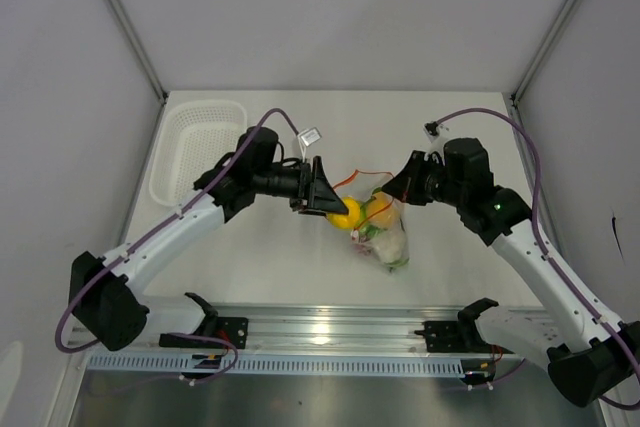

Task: Place the food in the zip-top bag and seal the zipper
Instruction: Place the fake fruit in the zipper food storage bag.

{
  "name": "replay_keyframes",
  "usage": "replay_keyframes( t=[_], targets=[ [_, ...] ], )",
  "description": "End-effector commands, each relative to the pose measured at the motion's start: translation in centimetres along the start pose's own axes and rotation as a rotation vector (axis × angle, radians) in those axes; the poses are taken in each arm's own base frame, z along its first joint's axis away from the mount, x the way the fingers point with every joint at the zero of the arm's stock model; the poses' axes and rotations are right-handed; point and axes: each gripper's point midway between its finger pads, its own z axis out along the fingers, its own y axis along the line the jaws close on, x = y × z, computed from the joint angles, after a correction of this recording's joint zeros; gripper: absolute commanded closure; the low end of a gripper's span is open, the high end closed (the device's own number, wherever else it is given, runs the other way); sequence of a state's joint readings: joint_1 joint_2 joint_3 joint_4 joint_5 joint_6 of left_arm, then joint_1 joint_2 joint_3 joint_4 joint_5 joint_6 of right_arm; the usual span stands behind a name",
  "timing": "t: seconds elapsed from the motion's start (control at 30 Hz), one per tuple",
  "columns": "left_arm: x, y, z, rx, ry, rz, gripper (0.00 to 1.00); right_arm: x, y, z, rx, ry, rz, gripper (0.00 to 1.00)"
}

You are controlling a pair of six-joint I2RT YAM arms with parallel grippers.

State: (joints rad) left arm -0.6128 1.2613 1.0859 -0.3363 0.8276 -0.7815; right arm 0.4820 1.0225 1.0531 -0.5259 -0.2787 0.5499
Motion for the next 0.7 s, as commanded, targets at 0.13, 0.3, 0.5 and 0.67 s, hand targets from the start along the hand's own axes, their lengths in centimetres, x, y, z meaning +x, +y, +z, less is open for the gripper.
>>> replay_keyframes(
  t=[0.13,0.3,0.5,0.67],
  targets=[
    [-0.5,-2.1,1.6,0.171,0.112,-0.063,0.64,-1.0,1.3,-0.9,-0.048,-0.043,-0.006,1.00],
    [-1.7,-1.1,2.9,0.152,0.115,-0.090,0.61,-0.7,1.7,-1.2,-0.063,-0.035,-0.010,1.00],
    [-3.0,0.5,4.9,0.124,0.131,-0.123,0.59,-0.6,2.1,-1.8,-0.080,-0.033,-0.017,1.00],
    [-4.1,1.6,5.7,0.114,0.127,-0.139,0.55,-0.3,2.4,-2.2,-0.090,-0.024,-0.020,1.00]
  ],
)
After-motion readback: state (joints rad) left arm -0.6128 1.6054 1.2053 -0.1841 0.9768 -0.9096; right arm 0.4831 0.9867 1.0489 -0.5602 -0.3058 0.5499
